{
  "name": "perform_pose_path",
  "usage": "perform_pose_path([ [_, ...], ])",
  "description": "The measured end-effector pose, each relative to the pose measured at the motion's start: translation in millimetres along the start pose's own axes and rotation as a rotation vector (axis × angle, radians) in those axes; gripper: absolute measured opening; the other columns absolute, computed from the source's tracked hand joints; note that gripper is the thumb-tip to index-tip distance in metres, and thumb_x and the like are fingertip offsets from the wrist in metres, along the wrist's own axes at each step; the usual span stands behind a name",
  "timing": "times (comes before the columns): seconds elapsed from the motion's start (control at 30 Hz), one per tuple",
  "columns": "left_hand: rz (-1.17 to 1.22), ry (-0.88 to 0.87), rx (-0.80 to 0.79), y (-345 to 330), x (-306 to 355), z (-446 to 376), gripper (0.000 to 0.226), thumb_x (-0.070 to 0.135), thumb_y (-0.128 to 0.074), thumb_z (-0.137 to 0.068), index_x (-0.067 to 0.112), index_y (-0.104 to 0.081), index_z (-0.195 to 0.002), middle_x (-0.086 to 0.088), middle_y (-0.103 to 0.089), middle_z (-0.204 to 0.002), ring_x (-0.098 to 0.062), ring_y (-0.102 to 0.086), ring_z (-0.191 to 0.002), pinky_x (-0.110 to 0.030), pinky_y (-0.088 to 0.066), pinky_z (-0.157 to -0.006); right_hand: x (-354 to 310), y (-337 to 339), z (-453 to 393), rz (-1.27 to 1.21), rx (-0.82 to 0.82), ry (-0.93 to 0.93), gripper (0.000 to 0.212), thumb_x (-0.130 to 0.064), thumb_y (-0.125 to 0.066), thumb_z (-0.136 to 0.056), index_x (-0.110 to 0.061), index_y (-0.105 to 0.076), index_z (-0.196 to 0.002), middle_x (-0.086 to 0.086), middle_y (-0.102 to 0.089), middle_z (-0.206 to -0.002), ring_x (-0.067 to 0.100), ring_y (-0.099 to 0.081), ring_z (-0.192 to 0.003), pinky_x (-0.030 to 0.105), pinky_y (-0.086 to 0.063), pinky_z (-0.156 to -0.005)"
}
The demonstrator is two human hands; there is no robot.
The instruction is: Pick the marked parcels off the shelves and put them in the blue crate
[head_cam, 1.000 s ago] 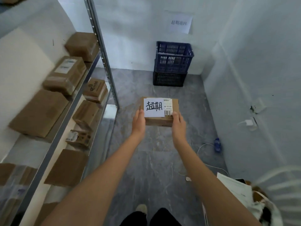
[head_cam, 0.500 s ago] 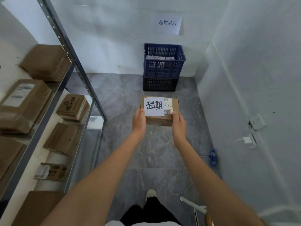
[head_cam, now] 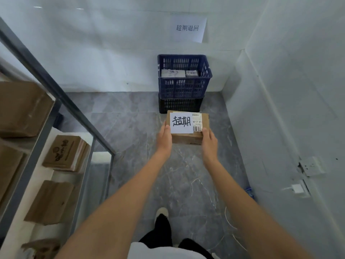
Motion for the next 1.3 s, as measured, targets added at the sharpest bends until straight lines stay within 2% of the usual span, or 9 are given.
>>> perform_pose_path([
  [0.1, 0.008, 0.017, -0.038, -19.5, 15.1, -42.0, 0.044, 0.023, -0.027, -0.104, 0.012, -0.046, -0.142, -0.008, -0.054, -0.139, -0.025, -0.049, -0.128, -0.04, -0.039, -0.109, -13.1, -7.5, -42.3, 0.004, 0.029, -0.014, 0.038, -0.033, -0.041, -0.101, -0.02, -0.059, -0.131, -0.005, -0.061, -0.112, 0.002, -0.054, -0.093, 0.015, -0.039, -0.073],
  [0.23, 0.016, 0.017, -0.087, -49.7, 33.2, -96.0, 0.044, 0.022, -0.027, -0.104, 0.016, -0.044, -0.144, -0.006, -0.054, -0.138, -0.022, -0.049, -0.127, -0.041, -0.038, -0.11, -26.9, -14.2, -100.3, 0.003, 0.05, -0.026, 0.038, -0.033, -0.041, -0.101, -0.019, -0.059, -0.132, -0.004, -0.063, -0.116, 0.007, -0.056, -0.097, 0.014, -0.04, -0.073],
  [0.37, 0.012, 0.032, -0.091, -85.0, 50.0, -155.1, 0.045, 0.024, -0.025, -0.105, 0.014, -0.04, -0.146, -0.007, -0.049, -0.145, -0.023, -0.044, -0.133, -0.044, -0.034, -0.113, -43.3, -21.3, -170.4, 0.016, 0.04, -0.03, 0.037, -0.034, -0.04, -0.102, -0.022, -0.059, -0.13, -0.007, -0.061, -0.11, -0.005, -0.053, -0.091, 0.013, -0.038, -0.071],
  [0.53, 0.035, 0.043, -0.048, -125.5, 73.2, -223.9, 0.045, 0.025, -0.025, -0.105, 0.017, -0.041, -0.146, -0.006, -0.051, -0.142, -0.022, -0.046, -0.13, -0.044, -0.035, -0.112, -67.4, -31.1, -256.9, 0.035, -0.008, -0.016, 0.04, -0.035, -0.041, -0.101, -0.02, -0.057, -0.134, -0.001, -0.063, -0.121, 0.014, -0.057, -0.106, 0.026, -0.04, -0.082],
  [0.63, 0.041, 0.058, -0.038, -144.2, 84.7, -259.4, 0.044, 0.025, -0.026, -0.104, 0.019, -0.043, -0.144, -0.005, -0.053, -0.14, -0.022, -0.048, -0.128, -0.044, -0.037, -0.111, -77.1, -36.9, -298.7, 0.03, -0.011, -0.024, 0.041, -0.036, -0.041, -0.1, -0.022, -0.057, -0.135, -0.002, -0.063, -0.122, 0.014, -0.057, -0.109, 0.028, -0.043, -0.088],
  [0.77, 0.037, 0.079, -0.017, -162.6, 99.3, -314.0, 0.044, 0.026, -0.028, -0.104, 0.018, -0.042, -0.145, -0.005, -0.05, -0.142, -0.021, -0.046, -0.13, -0.044, -0.036, -0.112, -93.1, -52.6, -354.2, 0.021, -0.039, -0.019, 0.039, -0.036, -0.04, -0.101, -0.023, -0.057, -0.134, -0.003, -0.064, -0.121, 0.007, -0.058, -0.103, 0.018, -0.044, -0.077],
  [0.93, 0.002, 0.061, -0.043, -187.1, 122.1, -397.2, 0.043, 0.025, -0.027, -0.104, 0.018, -0.046, -0.142, -0.006, -0.055, -0.137, -0.023, -0.048, -0.127, -0.045, -0.037, -0.111, -114.6, -79.6, -433.2, 0.022, -0.034, -0.027, 0.038, -0.034, -0.04, -0.102, -0.021, -0.058, -0.134, -0.002, -0.065, -0.122, 0.009, -0.059, -0.105, 0.016, -0.044, -0.077],
  [1.2, -0.043, 0.078, -0.095, -234.3, 152.4, -514.0, 0.044, 0.025, -0.026, -0.106, 0.021, -0.038, -0.148, -0.001, -0.046, -0.147, -0.017, -0.039, -0.135, -0.036, -0.028, -0.117, -141.1, -108.6, -556.5, 0.006, -0.002, -0.093, 0.049, -0.035, -0.039, -0.102, -0.02, -0.033, -0.148, -0.006, -0.05, -0.126, 0.009, -0.05, -0.112, 0.015, -0.039, -0.077],
  [1.3, -0.042, 0.108, -0.099, -254.2, 157.9, -554.0, 0.043, 0.02, -0.029, -0.106, 0.019, -0.04, -0.147, -0.001, -0.049, -0.144, -0.016, -0.043, -0.132, -0.032, -0.03, -0.115, -143.9, -114.8, -603.6, 0.051, -0.022, -0.133, 0.044, -0.034, -0.038, -0.103, -0.019, -0.036, -0.144, -0.003, -0.053, -0.123, 0.008, -0.052, -0.104, 0.02, -0.04, -0.076],
])
Point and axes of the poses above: each hand's wrist, its own z-axis away from the middle knuckle, its own y-axis out of the back of the hand, x = y × z, the point moved 4 cm from there along -z, towards the middle knuckle
